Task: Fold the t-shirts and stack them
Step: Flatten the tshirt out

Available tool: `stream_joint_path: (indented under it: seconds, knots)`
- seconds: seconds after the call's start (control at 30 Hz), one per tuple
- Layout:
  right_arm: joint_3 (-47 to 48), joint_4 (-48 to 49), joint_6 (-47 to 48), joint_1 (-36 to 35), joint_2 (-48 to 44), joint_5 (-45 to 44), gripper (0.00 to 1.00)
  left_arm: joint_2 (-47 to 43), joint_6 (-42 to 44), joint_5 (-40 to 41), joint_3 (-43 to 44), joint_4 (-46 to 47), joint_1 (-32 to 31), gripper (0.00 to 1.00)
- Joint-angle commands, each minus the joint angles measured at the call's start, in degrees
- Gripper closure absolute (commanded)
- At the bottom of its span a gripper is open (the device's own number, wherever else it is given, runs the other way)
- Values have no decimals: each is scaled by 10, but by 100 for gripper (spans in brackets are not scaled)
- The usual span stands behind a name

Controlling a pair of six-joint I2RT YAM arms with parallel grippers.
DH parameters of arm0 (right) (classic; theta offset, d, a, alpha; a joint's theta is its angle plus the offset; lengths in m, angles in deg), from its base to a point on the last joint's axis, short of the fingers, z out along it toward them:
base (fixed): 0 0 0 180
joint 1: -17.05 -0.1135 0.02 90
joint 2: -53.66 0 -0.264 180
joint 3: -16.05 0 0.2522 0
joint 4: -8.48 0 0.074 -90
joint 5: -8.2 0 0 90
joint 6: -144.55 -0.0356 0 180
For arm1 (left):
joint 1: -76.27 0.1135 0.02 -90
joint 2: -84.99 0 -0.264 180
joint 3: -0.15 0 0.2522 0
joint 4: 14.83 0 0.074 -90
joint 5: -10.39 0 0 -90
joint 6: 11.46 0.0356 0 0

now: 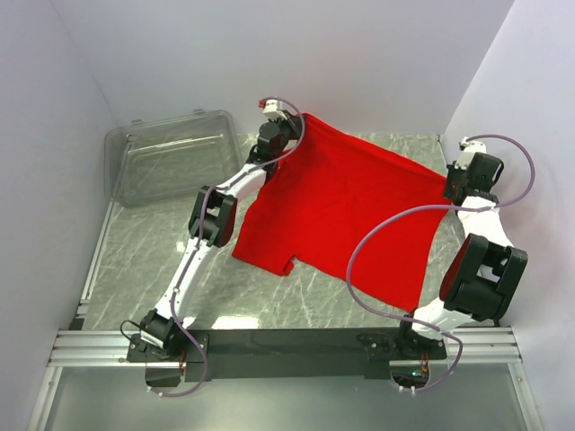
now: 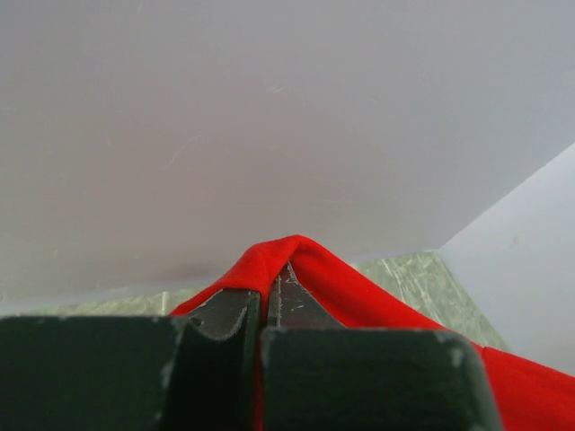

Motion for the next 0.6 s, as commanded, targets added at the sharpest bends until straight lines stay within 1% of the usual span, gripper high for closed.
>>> stream_joint_path:
  seconds: [0.0, 0.17, 0.3, 0.4, 0.57]
  knots:
    - [22, -5, 14, 10, -24, 39, 100, -32, 13, -17, -16, 45, 7, 99]
    - [25, -13, 21, 9, -17, 54, 100, -64, 28, -33, -79, 59, 7, 99]
    - [33, -16, 21, 9, -1, 39, 100, -81, 40, -36, -111, 64, 11, 99]
    - [38, -15, 23, 9, 8, 36, 100, -79, 44, -40, -99, 59, 12, 99]
    - [26, 21, 40, 8, 5, 64, 100, -75, 52, -57, -77, 65, 13, 99]
